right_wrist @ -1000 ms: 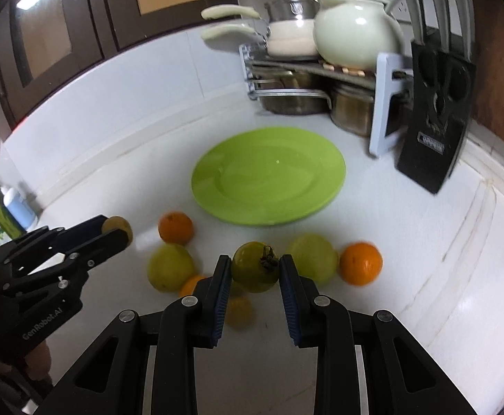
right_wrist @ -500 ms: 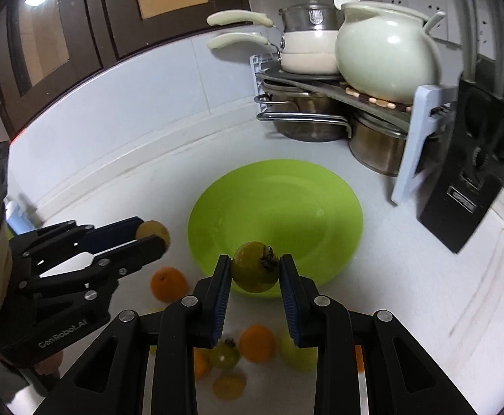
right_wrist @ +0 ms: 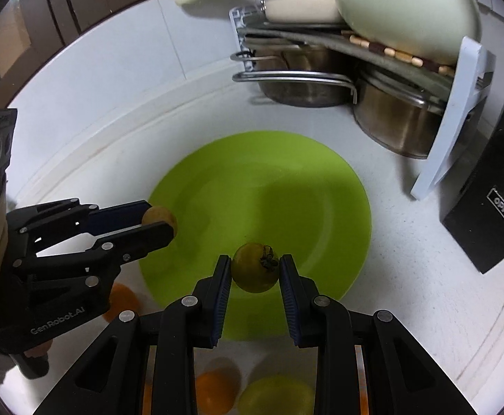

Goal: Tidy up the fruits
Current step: 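Carry both fruits over the green plate and open both tools to release them, then withdraw both tools from the plate back toward the fruit group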

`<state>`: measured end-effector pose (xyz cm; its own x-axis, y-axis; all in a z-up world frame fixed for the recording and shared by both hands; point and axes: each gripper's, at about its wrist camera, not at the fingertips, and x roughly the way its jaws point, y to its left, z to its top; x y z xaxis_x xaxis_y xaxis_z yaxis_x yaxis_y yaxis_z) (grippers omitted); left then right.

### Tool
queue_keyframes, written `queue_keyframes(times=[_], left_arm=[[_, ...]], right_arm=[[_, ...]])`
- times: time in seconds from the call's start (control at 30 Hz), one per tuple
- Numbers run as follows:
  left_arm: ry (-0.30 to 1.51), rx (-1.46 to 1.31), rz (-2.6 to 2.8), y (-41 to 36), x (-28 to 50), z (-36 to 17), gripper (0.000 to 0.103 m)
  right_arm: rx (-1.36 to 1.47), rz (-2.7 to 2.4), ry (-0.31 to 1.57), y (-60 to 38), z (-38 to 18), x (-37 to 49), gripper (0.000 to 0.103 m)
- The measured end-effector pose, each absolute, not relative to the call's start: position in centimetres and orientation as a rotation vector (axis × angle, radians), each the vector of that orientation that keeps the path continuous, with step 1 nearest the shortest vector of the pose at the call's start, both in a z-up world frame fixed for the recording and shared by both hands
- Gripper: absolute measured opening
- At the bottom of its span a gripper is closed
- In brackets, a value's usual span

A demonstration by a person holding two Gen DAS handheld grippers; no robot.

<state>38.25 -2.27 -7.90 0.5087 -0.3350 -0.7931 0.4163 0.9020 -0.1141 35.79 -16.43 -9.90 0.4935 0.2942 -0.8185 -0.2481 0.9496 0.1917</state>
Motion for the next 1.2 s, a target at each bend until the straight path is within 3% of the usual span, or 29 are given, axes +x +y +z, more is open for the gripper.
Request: queue_keyframes(times=[0.33, 0.57, 0.77, 0.9, 1.03, 1.2], left_arm=[[0.965, 0.105, -0.45, -2.6, 39.0, -9.0, 0.029], [0.954, 0.099, -0.444, -2.4, 38.5, -8.4, 0.036], [0.901, 0.101, -0.44, -1.9, 36.7, -6.5, 0.046], [0.841, 0.096, -0.435, -1.4, 34.9, -4.6, 0.058], [0.78, 0.1, -0.426, -1.0, 32.7, -2.8, 0.07], [0.726, 0.102, -0.412, -0.1, 30.3, -1.0, 0.075]], right_arm=[[0.047, 0.34, 1.033, -16.5, -11.1, 36.8, 0.029], [0.046, 0.329, 1.007, -16.5, -10.5, 36.4, 0.03], [0.051, 0.333, 0.964, -16.7, -8.8, 35.0, 0.03], [0.042, 0.331, 0.914, -16.6, -7.1, 33.6, 0.03], [0.027, 0.326, 0.854, -16.4, -5.2, 31.9, 0.035], [0.013, 0.313, 0.779, -16.3, -3.2, 29.3, 0.044]])
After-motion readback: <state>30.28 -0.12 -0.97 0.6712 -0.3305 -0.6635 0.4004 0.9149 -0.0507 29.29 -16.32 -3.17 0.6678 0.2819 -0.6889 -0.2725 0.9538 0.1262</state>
